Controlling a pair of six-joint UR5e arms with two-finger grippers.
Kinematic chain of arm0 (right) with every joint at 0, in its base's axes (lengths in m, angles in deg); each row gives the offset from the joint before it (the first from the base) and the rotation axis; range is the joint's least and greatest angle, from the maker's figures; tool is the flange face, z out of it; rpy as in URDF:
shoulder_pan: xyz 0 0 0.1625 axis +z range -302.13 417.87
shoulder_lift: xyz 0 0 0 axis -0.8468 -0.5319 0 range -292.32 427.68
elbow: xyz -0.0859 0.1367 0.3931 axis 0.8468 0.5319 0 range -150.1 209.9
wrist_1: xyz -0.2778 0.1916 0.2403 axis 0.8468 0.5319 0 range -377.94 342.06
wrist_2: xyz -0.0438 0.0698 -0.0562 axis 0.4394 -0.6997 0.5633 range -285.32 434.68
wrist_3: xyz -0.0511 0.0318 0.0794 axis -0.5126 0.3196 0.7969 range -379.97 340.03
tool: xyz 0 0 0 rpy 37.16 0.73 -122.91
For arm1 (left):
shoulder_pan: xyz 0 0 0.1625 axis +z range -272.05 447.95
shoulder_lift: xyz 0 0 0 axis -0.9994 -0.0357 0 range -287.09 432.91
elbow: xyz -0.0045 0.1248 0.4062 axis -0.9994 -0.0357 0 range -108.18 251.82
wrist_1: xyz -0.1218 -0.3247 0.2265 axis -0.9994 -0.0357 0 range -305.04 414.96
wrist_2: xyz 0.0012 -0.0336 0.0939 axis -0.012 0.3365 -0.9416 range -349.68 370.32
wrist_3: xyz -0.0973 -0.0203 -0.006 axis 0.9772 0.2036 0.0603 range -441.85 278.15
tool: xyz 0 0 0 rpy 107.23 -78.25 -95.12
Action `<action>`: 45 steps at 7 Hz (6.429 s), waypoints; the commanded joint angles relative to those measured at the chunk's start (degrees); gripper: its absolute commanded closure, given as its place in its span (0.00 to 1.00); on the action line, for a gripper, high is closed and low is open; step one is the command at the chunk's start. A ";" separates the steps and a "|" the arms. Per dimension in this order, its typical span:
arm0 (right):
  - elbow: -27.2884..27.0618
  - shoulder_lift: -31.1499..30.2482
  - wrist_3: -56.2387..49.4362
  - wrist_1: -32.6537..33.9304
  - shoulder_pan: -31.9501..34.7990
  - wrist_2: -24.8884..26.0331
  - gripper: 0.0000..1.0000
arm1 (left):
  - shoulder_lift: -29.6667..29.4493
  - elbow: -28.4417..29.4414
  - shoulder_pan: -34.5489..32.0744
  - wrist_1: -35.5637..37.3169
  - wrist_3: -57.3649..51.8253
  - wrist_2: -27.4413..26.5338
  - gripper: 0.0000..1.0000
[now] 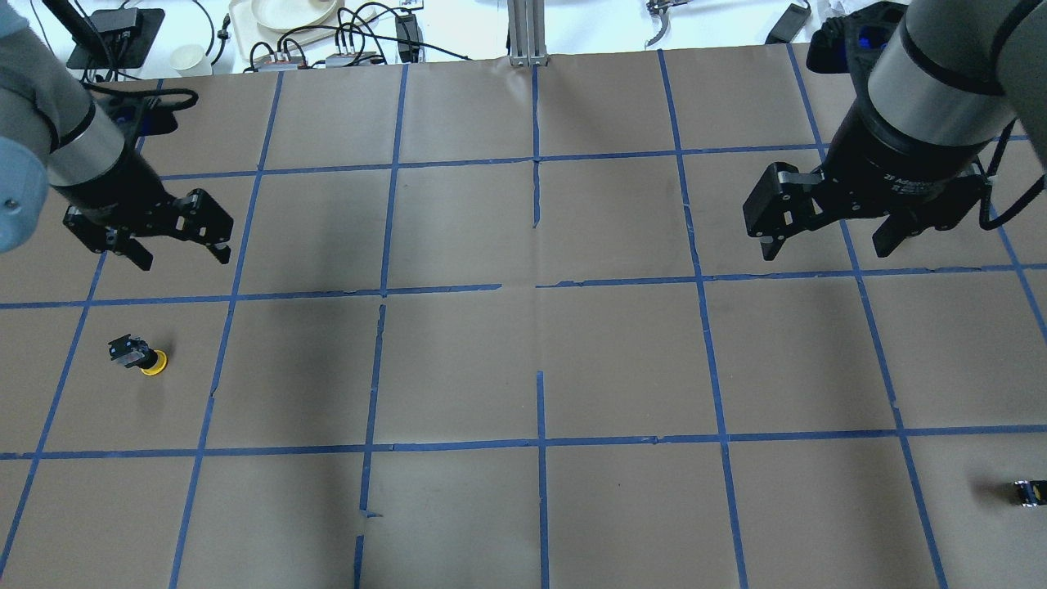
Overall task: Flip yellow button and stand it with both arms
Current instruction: 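Move the left gripper down toward the yellow button lying on the table, then grasp the yellow button's black base with the left gripper, then lift the button and carry it toward the right gripper while the right arm approaches, then close the right gripper on the yellow cap held out by the left gripper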
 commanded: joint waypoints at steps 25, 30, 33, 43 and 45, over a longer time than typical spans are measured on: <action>1.57 2.61 21.91 -0.20 -0.90 -15.03 0.00 | -9.79 -9.46 -2.99 -5.58 -4.54 53.81 0.96; 1.40 4.02 39.33 -0.28 -7.49 -37.53 0.00 | -9.10 -9.02 -20.25 -4.70 3.90 95.75 0.98; 1.58 4.12 41.11 -0.72 -13.11 -42.91 0.00 | -9.36 -8.76 -26.24 -2.41 3.90 104.13 0.99; 1.31 9.28 49.55 3.13 -13.22 -53.84 0.02 | -9.98 -8.76 -28.01 -5.93 8.91 114.17 0.98; 1.23 9.22 49.64 2.71 -13.21 -53.75 0.08 | -9.80 -8.76 -28.01 -5.93 8.82 114.08 0.98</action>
